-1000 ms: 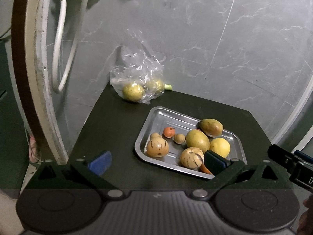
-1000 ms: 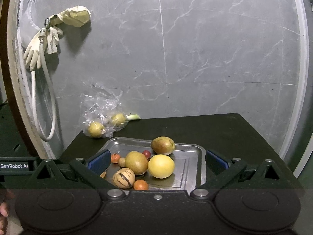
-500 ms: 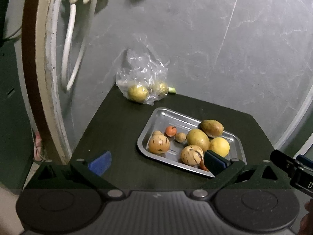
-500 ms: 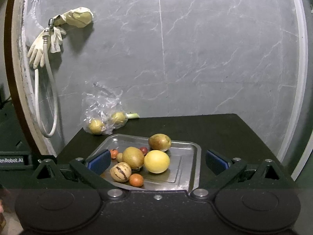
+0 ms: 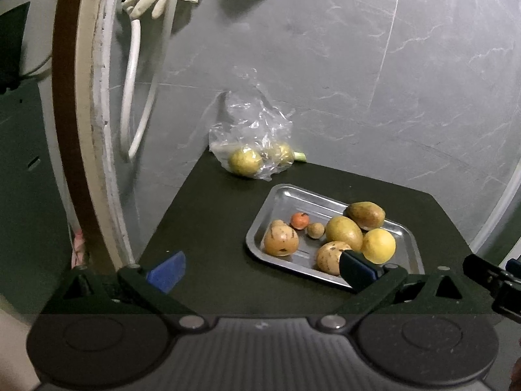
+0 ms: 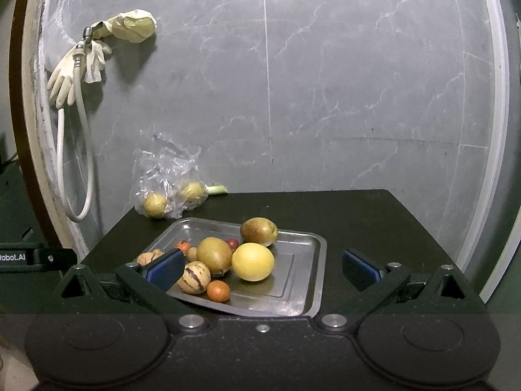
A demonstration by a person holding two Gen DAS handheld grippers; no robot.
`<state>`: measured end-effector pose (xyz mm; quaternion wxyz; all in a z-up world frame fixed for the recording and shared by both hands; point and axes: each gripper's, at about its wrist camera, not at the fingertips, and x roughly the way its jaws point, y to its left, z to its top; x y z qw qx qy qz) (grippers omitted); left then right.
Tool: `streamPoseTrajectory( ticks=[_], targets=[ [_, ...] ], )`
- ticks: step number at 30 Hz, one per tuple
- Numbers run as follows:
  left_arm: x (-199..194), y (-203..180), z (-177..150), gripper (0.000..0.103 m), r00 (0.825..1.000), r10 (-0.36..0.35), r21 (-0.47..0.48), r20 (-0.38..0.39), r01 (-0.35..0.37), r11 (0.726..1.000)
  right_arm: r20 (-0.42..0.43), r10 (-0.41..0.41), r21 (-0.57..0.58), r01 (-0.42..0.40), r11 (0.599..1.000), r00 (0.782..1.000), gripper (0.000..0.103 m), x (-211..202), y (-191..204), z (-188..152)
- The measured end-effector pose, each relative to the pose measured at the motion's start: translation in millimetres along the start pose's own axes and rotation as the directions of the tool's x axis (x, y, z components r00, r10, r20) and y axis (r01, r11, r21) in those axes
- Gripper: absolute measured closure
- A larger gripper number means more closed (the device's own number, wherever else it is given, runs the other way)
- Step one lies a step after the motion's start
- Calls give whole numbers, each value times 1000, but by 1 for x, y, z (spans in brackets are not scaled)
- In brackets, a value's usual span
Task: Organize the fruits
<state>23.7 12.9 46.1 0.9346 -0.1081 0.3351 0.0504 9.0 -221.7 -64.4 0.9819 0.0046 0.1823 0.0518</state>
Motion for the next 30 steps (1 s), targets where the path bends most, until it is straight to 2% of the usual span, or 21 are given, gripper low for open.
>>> streamPoseTrajectory(
  ticks=[12,18,26,30],
  targets=[
    [-3,11,-8,0,999,-20,39,30,19,999,0,-26,5,26,1000,1000,1,-2,11,-7],
    [-1,22,-9,1,998,-63,77,29,60,995,28,-24,-24,24,999,999,1,-8,29,-14],
    [12,39,-7,1,991,-129,114,21,126,985,9,-70,-18,70,997,998,1,-11,50,-18],
    [15,44,-7,1,987,-157,160,29,150,976,-16,-92,26,93,995,996,1,-12,53,-22]
  ],
)
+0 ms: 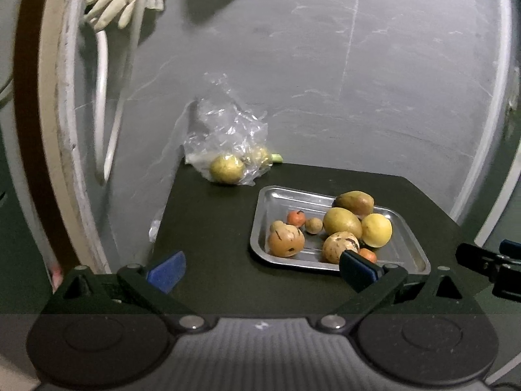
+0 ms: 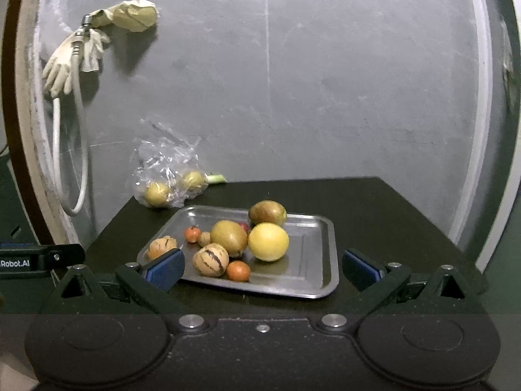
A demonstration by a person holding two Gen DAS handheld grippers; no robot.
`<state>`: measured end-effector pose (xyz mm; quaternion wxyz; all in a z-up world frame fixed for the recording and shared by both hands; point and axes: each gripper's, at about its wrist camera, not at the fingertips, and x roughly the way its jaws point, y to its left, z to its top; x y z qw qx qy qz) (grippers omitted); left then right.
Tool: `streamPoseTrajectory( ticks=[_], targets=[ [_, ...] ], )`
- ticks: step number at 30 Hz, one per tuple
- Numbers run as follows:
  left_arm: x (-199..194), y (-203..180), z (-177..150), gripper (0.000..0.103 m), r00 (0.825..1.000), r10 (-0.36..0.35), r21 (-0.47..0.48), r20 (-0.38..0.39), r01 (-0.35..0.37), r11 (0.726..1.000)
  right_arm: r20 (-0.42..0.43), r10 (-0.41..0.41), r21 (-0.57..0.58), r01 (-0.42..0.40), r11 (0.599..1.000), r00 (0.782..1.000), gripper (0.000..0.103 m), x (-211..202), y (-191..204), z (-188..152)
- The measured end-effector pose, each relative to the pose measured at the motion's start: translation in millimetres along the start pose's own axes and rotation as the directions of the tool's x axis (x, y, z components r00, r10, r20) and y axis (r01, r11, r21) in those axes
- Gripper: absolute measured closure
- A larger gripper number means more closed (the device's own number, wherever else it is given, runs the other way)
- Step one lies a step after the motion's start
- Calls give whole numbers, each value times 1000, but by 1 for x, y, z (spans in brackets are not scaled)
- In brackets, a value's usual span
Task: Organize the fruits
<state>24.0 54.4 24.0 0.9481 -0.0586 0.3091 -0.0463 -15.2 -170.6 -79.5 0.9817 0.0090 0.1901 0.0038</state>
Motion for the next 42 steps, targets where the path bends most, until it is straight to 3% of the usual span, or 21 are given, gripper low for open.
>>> streamPoseTrajectory(
  ticks=[13,42],
  targets=[
    [-4,13,-7,1,998,-69,79,5,68,995,20,-78,-10,79,997,997,1,-15,21,-15],
    [-14,12,-16,1,996,-93,108,-6,93,990,-5,-107,-18,107,994,994,1,-22,21,-22]
  ],
)
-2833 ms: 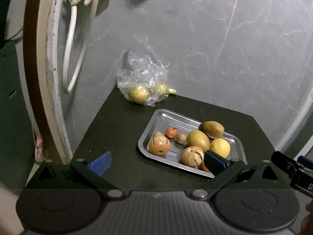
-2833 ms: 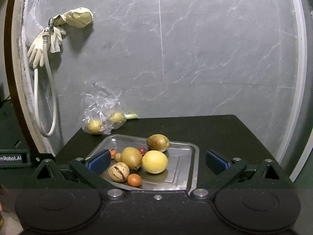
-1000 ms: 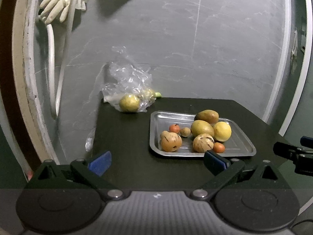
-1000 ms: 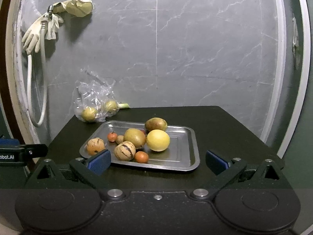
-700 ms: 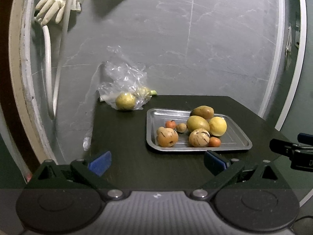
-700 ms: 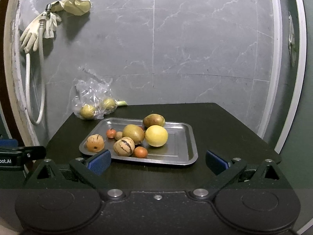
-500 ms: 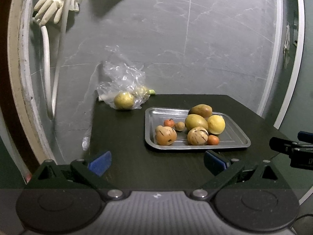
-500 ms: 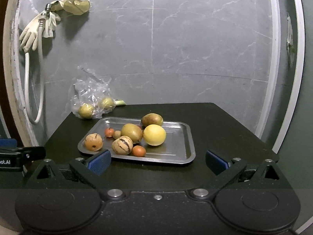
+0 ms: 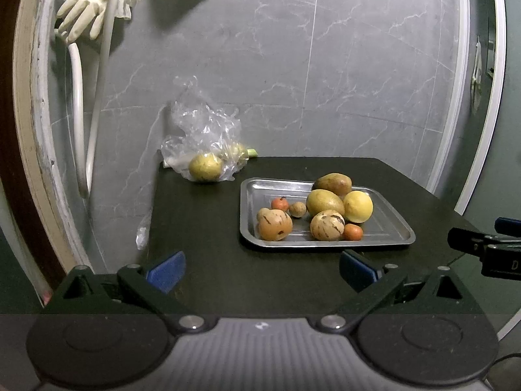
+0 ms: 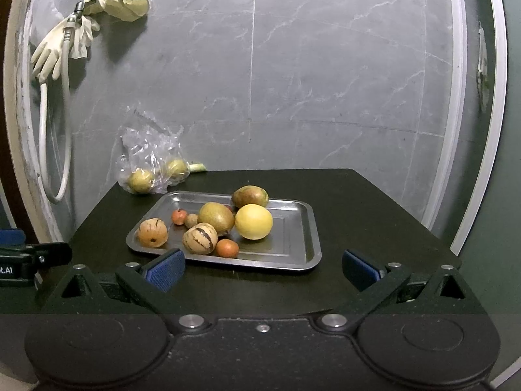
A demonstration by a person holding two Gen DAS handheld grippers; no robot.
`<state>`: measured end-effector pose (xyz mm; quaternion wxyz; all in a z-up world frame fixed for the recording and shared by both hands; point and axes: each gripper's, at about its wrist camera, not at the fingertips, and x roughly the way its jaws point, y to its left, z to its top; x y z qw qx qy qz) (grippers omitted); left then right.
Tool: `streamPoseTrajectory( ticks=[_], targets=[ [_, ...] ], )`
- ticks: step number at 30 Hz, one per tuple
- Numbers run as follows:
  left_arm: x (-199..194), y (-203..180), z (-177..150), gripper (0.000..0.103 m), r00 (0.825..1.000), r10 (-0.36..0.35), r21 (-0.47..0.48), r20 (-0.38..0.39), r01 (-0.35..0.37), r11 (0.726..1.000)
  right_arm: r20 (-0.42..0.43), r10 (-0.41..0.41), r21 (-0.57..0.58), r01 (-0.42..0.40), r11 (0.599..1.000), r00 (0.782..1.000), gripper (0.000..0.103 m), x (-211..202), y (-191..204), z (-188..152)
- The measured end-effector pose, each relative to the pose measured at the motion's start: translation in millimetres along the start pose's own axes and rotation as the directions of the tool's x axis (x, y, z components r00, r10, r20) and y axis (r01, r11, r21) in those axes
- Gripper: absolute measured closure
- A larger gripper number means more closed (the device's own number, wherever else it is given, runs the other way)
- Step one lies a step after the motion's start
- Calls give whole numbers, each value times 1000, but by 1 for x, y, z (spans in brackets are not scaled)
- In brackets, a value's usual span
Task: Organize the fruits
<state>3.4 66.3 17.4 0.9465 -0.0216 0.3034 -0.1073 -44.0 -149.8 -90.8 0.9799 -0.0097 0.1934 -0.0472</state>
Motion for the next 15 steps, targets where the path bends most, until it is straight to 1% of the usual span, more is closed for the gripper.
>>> streamPoseTrajectory(
  ticks=[15],
  targets=[
    [-1,2,-1,1,1000,1,-1,-4,-1,1000,-10,2,-7,-2,1000,1000,1,2,1,-1]
  ],
)
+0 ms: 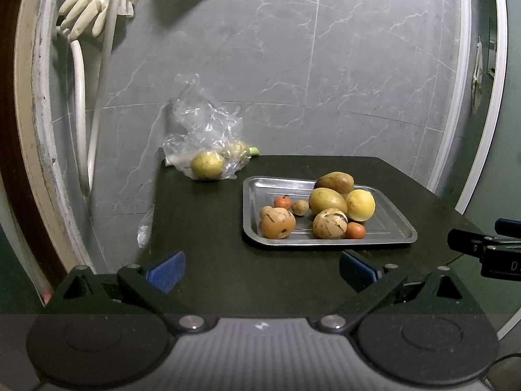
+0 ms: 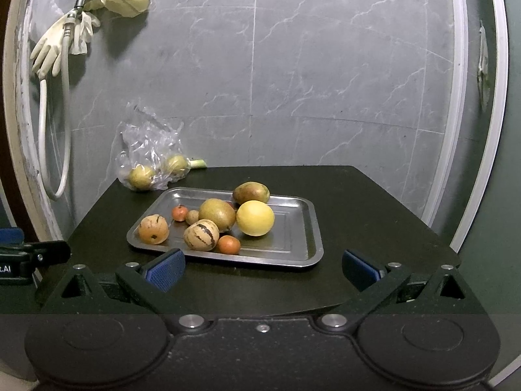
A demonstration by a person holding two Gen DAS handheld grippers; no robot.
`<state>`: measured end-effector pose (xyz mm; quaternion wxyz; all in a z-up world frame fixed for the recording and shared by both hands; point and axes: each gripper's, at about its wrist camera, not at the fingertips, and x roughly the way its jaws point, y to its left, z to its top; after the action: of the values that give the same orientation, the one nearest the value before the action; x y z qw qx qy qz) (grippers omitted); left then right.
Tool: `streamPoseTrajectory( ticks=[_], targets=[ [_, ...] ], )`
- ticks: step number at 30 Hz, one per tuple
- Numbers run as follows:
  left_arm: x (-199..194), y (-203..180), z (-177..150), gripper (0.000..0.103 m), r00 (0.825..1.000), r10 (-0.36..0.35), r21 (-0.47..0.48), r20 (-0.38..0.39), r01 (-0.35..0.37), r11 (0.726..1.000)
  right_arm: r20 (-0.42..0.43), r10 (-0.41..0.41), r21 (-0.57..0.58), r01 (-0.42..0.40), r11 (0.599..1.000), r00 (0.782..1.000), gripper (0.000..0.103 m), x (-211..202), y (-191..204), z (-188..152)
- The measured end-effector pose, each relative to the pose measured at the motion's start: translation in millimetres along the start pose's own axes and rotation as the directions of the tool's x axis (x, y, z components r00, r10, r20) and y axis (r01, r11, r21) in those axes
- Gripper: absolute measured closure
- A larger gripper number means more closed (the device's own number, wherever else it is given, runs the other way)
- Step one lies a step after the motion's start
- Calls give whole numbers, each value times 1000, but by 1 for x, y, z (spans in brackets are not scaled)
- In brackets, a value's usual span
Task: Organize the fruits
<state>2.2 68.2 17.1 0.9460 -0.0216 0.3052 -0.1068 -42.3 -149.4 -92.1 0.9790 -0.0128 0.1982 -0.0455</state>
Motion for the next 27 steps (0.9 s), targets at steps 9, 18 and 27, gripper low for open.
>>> streamPoseTrajectory(
  ticks=[9,18,27],
  targets=[
    [2,4,-1,1,1000,-2,-5,-1,2,1000,-3,0,-7,0,1000,1000,1,1,3,0],
    [3,6,0,1,1000,2,-15,-6,-2,1000,-7,-1,-10,1,1000,1000,1,2,3,0],
    [4,6,-1,1,1000,2,-18,-12,-2,1000,-15,-2,-14,2,1000,1000,1,4,3,1]
  ],
)
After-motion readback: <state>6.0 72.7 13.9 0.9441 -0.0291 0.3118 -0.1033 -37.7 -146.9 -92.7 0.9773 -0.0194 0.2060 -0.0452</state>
